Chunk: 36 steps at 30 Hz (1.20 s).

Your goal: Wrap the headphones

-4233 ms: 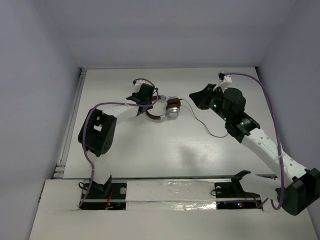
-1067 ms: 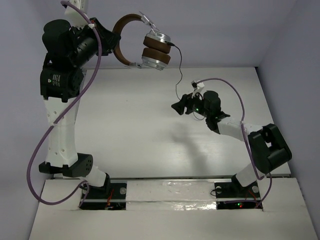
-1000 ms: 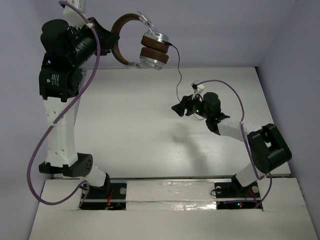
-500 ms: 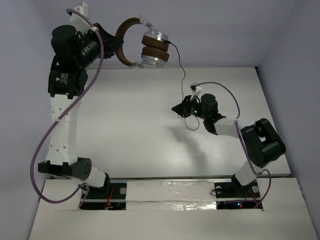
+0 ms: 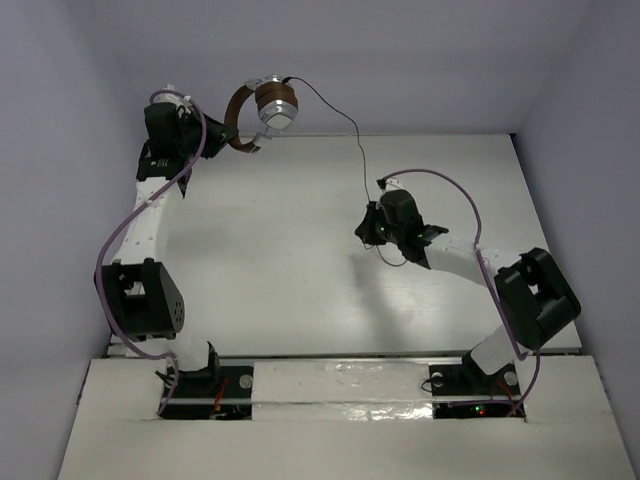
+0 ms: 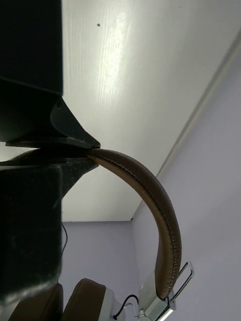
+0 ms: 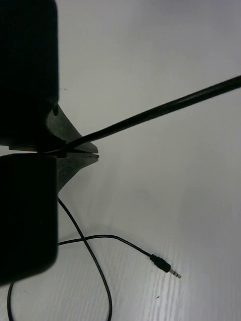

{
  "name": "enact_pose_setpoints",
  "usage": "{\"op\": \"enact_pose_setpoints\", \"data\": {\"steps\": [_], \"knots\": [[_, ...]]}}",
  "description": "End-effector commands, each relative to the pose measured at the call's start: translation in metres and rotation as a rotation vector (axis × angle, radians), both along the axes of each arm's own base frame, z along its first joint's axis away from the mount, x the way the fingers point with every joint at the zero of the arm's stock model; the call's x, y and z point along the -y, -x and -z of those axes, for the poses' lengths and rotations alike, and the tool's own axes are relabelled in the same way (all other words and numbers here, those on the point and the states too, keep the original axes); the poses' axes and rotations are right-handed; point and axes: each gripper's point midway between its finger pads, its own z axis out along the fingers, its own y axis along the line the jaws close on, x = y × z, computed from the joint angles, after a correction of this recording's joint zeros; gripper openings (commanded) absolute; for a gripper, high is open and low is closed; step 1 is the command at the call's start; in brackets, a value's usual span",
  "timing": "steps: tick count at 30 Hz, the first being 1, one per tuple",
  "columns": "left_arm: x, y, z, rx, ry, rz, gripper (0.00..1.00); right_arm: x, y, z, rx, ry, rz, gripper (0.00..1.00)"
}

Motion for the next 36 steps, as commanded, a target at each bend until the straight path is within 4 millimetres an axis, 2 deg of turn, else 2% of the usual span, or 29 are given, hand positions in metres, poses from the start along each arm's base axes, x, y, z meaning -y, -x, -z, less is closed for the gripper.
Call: {"op": "enact_pose_setpoints", "data": {"steps": [1, 3, 4, 5, 7, 9, 10, 12, 13, 14, 15, 16, 17, 18, 20, 21, 23, 25, 27, 28, 30, 32, 36], "knots": [[0.013, -0.001, -0.044, 0.145, 0.186, 0.053, 0.00, 0.013, 0.001, 0.002, -0.027, 0.135, 0.082, 0.00], [0.013, -0.002, -0.028, 0.126, 0.236, 0.043, 0.00, -0.001, 0.010, 0.009, -0.038, 0.186, 0.054, 0.00], [0.013, -0.003, -0.023, 0.104, 0.287, 0.024, 0.00, -0.006, 0.009, 0.004, -0.026, 0.213, 0.064, 0.00], [0.013, -0.002, -0.018, 0.097, 0.311, 0.018, 0.00, -0.025, 0.020, 0.003, -0.018, 0.227, 0.018, 0.00], [0.016, 0.001, 0.000, 0.077, 0.361, -0.009, 0.00, -0.044, 0.028, 0.002, -0.012, 0.270, -0.012, 0.00], [0.016, 0.005, 0.014, 0.064, 0.367, -0.033, 0.00, -0.068, 0.047, 0.001, -0.002, 0.296, -0.074, 0.00], [0.013, 0.005, 0.018, 0.061, 0.363, -0.055, 0.00, -0.076, 0.049, -0.002, 0.008, 0.301, -0.086, 0.00], [0.019, 0.010, 0.028, 0.052, 0.359, -0.066, 0.00, -0.087, 0.058, -0.006, 0.025, 0.310, -0.122, 0.00], [0.019, 0.009, 0.031, 0.055, 0.350, -0.097, 0.00, -0.097, 0.068, -0.009, 0.039, 0.320, -0.150, 0.00], [0.031, 0.012, 0.034, 0.057, 0.321, -0.086, 0.00, -0.104, 0.071, -0.015, 0.050, 0.324, -0.169, 0.00], [0.035, 0.013, 0.037, 0.050, 0.300, -0.096, 0.00, -0.111, 0.075, -0.020, 0.068, 0.330, -0.198, 0.00], [0.036, 0.011, 0.038, 0.056, 0.278, -0.118, 0.00, -0.122, 0.088, -0.023, 0.069, 0.320, -0.257, 0.00], [0.041, 0.011, 0.040, 0.054, 0.262, -0.116, 0.00, -0.128, 0.088, -0.030, 0.077, 0.318, -0.283, 0.00], [0.056, 0.015, 0.041, 0.054, 0.237, -0.093, 0.00, -0.134, 0.093, -0.034, 0.082, 0.316, -0.315, 0.00], [0.065, 0.016, 0.044, 0.060, 0.189, -0.097, 0.00, -0.138, 0.100, -0.038, 0.082, 0.335, -0.375, 0.00], [0.080, 0.020, 0.047, 0.062, 0.127, -0.066, 0.00, -0.144, 0.101, -0.052, 0.098, 0.317, -0.398, 0.00], [0.086, 0.021, 0.053, 0.063, 0.046, -0.082, 0.00, -0.145, 0.113, -0.061, 0.077, 0.318, -0.474, 0.00], [0.095, 0.027, 0.064, 0.055, -0.045, -0.085, 0.00, -0.151, 0.117, -0.089, 0.110, 0.290, -0.526, 0.00], [0.099, 0.031, 0.073, 0.054, -0.086, -0.085, 0.00, -0.148, 0.122, -0.103, 0.123, 0.295, -0.564, 0.00], [0.102, 0.033, 0.075, 0.056, -0.103, -0.081, 0.00, -0.152, 0.125, -0.120, 0.148, 0.263, -0.585, 0.00], [0.114, 0.038, 0.083, 0.055, -0.140, -0.048, 0.00, -0.157, 0.130, -0.136, 0.172, 0.229, -0.633, 0.00], [0.128, 0.043, 0.085, 0.059, -0.159, -0.007, 0.00, -0.164, 0.131, -0.150, 0.175, 0.193, -0.663, 0.00], [0.147, 0.050, 0.084, 0.082, -0.159, 0.076, 0.00, -0.162, 0.114, -0.155, 0.163, 0.151, -0.631, 0.00]]}}
